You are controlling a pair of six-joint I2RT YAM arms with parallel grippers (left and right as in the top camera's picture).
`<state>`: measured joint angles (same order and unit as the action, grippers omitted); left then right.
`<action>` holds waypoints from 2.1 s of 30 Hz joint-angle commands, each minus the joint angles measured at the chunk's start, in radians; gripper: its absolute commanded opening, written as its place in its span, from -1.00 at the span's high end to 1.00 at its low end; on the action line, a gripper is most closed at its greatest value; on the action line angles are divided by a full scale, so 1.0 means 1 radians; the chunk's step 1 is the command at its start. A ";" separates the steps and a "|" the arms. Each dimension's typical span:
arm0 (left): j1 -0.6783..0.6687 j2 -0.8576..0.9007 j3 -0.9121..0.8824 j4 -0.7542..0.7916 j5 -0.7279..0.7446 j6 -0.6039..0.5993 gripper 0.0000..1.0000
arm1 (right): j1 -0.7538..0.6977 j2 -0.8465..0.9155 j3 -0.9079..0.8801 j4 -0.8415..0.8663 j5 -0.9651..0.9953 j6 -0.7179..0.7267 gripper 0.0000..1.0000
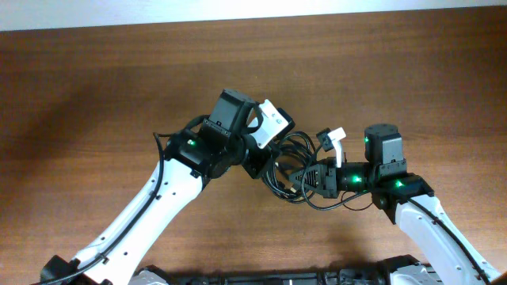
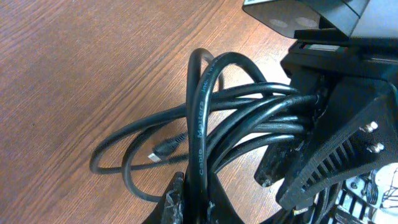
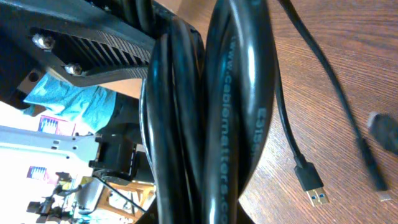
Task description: Untangle cables
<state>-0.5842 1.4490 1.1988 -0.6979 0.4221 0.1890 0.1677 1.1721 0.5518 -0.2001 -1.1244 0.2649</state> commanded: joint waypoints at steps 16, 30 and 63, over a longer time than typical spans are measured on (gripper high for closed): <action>0.243 -0.063 0.023 -0.040 -0.289 -0.357 0.99 | 0.009 0.002 0.002 -0.005 0.303 0.137 0.92; 0.272 -0.063 0.014 -0.138 -0.137 -0.357 -0.61 | 0.009 0.001 0.002 0.159 0.291 0.177 0.92; -0.017 0.193 -0.035 -0.084 -0.378 -0.544 0.87 | -0.007 0.001 0.002 0.137 0.144 0.110 0.92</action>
<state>-0.6014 1.5871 1.1759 -0.7670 0.1364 -0.3412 0.1761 1.1797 0.5491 -0.0700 -0.9031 0.3885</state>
